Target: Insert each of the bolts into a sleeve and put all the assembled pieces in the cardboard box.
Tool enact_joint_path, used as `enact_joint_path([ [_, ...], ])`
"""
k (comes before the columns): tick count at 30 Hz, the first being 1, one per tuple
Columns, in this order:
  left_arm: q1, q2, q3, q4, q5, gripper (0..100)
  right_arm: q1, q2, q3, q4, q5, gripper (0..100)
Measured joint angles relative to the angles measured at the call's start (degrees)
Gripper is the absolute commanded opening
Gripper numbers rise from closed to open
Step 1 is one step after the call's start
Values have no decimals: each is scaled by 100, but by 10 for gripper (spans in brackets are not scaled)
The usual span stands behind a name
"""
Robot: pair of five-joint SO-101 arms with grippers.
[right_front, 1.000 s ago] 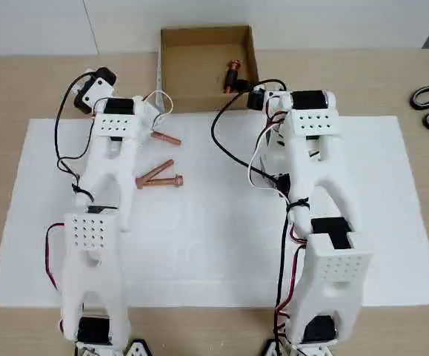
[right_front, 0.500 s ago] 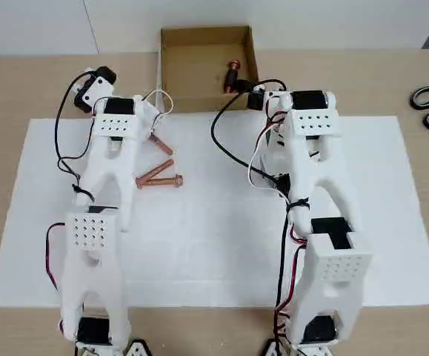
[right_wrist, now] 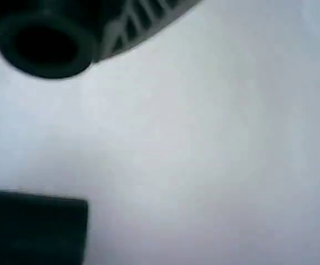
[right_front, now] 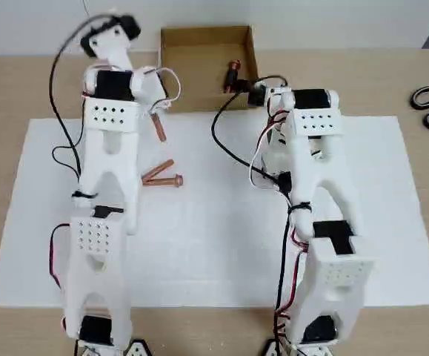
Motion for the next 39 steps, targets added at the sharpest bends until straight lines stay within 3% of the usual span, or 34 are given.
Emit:
enact_joint_path([
  [6, 0, -712, -782, 70, -97, 6, 0, -1556, 0, 0, 0, 6],
  [14, 457, -2163, -862, 70, -97, 6, -9, -4035, 114, 88, 0, 6],
  [23, 1029, -3824, -782, 70, -607, 6, -9, -7138, 1670, 114, 0, 6],
  [32, 1196, -5864, 1407, 79, -1046, 6, -9, -9310, 4220, -369, 0, 7],
  [39, 1240, -7270, 4220, -97, -1081, 6, -18, -10558, 6391, -2382, 0, 6],
])
